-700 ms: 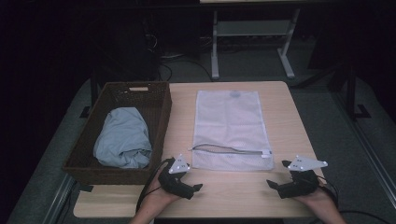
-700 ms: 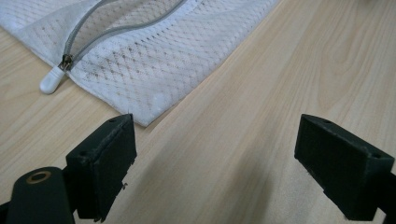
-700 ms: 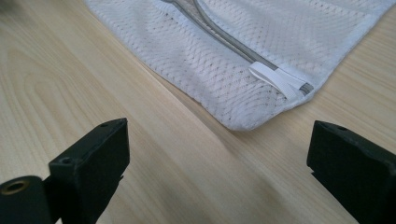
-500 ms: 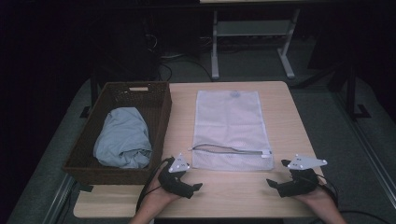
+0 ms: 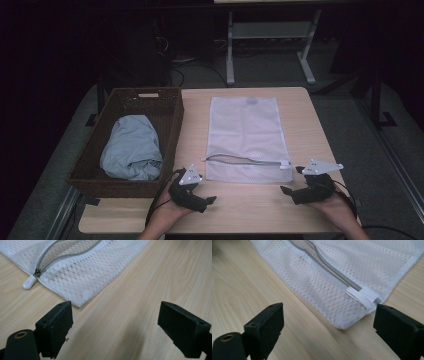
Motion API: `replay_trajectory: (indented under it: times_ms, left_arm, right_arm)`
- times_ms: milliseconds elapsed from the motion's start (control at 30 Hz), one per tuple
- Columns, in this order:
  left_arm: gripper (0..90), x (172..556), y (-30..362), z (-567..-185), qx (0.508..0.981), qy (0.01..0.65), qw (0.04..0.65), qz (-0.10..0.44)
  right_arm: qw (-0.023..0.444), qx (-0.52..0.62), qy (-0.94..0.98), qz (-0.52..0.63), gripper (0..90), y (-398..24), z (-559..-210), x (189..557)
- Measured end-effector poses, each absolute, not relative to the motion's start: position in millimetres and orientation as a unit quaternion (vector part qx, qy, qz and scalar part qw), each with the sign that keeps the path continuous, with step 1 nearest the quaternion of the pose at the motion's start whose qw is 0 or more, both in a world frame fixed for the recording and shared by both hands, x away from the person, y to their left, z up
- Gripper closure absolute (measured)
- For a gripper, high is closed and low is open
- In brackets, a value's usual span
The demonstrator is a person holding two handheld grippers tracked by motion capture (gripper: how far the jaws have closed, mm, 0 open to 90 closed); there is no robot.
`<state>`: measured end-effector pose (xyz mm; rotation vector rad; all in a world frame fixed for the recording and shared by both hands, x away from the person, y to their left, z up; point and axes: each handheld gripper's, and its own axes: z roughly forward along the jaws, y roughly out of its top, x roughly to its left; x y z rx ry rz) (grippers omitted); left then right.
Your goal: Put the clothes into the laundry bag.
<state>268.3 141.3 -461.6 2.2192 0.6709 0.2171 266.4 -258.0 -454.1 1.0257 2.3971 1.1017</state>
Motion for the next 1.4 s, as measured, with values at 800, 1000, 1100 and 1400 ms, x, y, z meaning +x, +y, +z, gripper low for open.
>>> replay_trajectory:
  times_ms: [800, 1000, 1100, 1400]
  left_arm:
    - [12.2, 272.3, 138.2, -460.5, 0.874, 0.264, 0.400, 0.081]
    - [12.2, 271.5, 138.1, -460.3, 0.874, 0.263, 0.400, 0.080]
    - [12.2, 271.0, 138.3, -460.1, 0.874, 0.263, 0.401, 0.081]
    - [12.2, 271.2, 139.0, -459.8, 0.874, 0.261, 0.402, 0.081]
  right_arm:
    - [0.155, 0.367, 0.818, 0.415, 12.8, -261.0, -426.2, 310.4]
    - [0.158, 0.369, 0.816, 0.416, 13.5, -261.1, -421.5, 318.7]
    - [0.153, 0.368, 0.819, 0.413, 13.5, -258.7, -420.3, 325.5]
    - [0.159, 0.367, 0.818, 0.413, 14.4, -253.3, -415.1, 340.7]
